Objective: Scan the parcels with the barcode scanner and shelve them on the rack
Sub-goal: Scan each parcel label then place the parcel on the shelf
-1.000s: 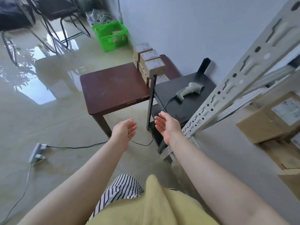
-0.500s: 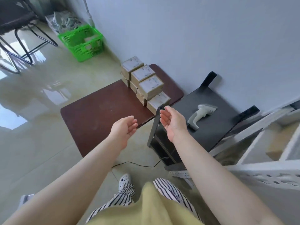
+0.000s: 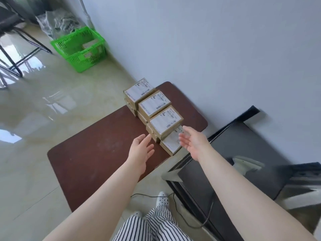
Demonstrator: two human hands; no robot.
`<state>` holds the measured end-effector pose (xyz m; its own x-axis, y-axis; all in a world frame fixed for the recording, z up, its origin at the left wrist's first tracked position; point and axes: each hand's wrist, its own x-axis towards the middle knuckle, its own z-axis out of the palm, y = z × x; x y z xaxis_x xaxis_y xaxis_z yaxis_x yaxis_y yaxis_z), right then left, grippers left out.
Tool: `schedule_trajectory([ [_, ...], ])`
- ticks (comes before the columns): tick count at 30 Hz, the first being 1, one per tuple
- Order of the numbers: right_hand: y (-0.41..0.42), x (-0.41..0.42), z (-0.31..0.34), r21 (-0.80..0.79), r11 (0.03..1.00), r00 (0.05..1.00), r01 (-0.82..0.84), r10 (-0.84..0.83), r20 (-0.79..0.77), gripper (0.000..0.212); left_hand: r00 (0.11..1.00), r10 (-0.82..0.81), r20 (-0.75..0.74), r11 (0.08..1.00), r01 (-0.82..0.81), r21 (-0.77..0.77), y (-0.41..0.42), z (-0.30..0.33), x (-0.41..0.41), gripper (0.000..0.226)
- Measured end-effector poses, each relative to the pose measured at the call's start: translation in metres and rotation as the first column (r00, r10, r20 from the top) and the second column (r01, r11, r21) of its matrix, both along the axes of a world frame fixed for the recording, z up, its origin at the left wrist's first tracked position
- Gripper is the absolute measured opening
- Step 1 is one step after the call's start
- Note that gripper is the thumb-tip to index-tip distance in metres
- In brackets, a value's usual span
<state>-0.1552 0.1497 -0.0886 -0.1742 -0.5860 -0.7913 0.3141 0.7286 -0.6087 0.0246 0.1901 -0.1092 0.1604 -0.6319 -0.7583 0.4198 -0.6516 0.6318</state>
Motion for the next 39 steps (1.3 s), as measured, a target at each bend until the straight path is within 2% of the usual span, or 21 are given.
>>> schedule_trajectory([
  [4,-0.029,0.016,-0.042,0.102,0.974,0.980,-0.200,0.201,-0.002,0.057,0.995,-0.055,0.083,0.998,0.056,-0.010,-0.045,-0.024,-0.004,0.055],
  [7,-0.040,0.026,-0.074,0.149,0.962,0.973,-0.228,0.230,0.004,0.072,0.988,-0.090,0.123,0.996,0.090,0.001,-0.072,-0.049,-0.005,0.055],
  [9,-0.046,0.031,-0.089,0.162,0.955,0.966,-0.250,0.256,-0.022,0.069,0.982,-0.123,0.144,0.992,0.123,0.008,-0.086,-0.068,-0.007,0.058],
  [11,-0.049,0.035,-0.096,0.150,0.952,0.962,-0.267,0.272,-0.014,0.057,0.969,-0.170,0.179,0.985,0.168,0.023,-0.093,-0.082,-0.009,0.057],
  [15,-0.044,0.041,-0.110,0.112,0.975,0.981,-0.194,0.192,0.027,0.037,0.938,-0.230,0.259,0.973,0.220,0.068,-0.085,-0.093,-0.011,0.042],
  [19,-0.039,0.043,-0.111,0.105,0.982,0.988,-0.157,0.157,0.010,0.040,0.926,-0.278,0.255,0.960,0.263,0.093,-0.076,-0.095,-0.010,0.030],
  [23,-0.036,0.032,-0.096,0.108,0.985,0.990,-0.135,0.130,0.050,0.040,0.924,-0.328,0.195,0.945,0.321,0.068,-0.074,-0.084,-0.018,0.044],
  [27,-0.024,0.019,-0.071,0.041,0.997,0.992,-0.066,0.061,0.106,0.035,0.915,-0.388,0.112,0.921,0.382,0.072,-0.074,-0.057,-0.027,0.053],
  [30,-0.009,0.008,-0.050,-0.035,0.999,0.999,-0.007,0.008,0.046,0.039,0.872,-0.482,0.083,0.876,0.478,0.070,-0.072,-0.037,-0.032,0.054],
  [34,0.016,-0.010,-0.015,-0.192,0.981,0.999,0.003,-0.013,-0.050,0.044,0.788,-0.614,0.052,0.789,0.614,0.003,-0.070,-0.006,-0.042,0.085],
  [35,0.022,-0.014,-0.006,-0.221,0.975,0.997,-0.013,-0.004,-0.076,0.049,0.753,-0.656,0.051,0.753,0.657,-0.021,-0.069,0.002,-0.046,0.082],
  [38,0.038,-0.024,0.012,-0.277,0.960,0.992,-0.032,-0.003,-0.124,0.071,0.688,-0.723,0.065,0.682,0.726,-0.094,-0.064,0.023,-0.061,0.039],
  [39,0.043,-0.028,0.016,-0.293,0.956,0.991,-0.016,-0.023,-0.129,0.074,0.681,-0.729,0.070,0.674,0.732,-0.105,-0.062,0.027,-0.067,0.034],
])
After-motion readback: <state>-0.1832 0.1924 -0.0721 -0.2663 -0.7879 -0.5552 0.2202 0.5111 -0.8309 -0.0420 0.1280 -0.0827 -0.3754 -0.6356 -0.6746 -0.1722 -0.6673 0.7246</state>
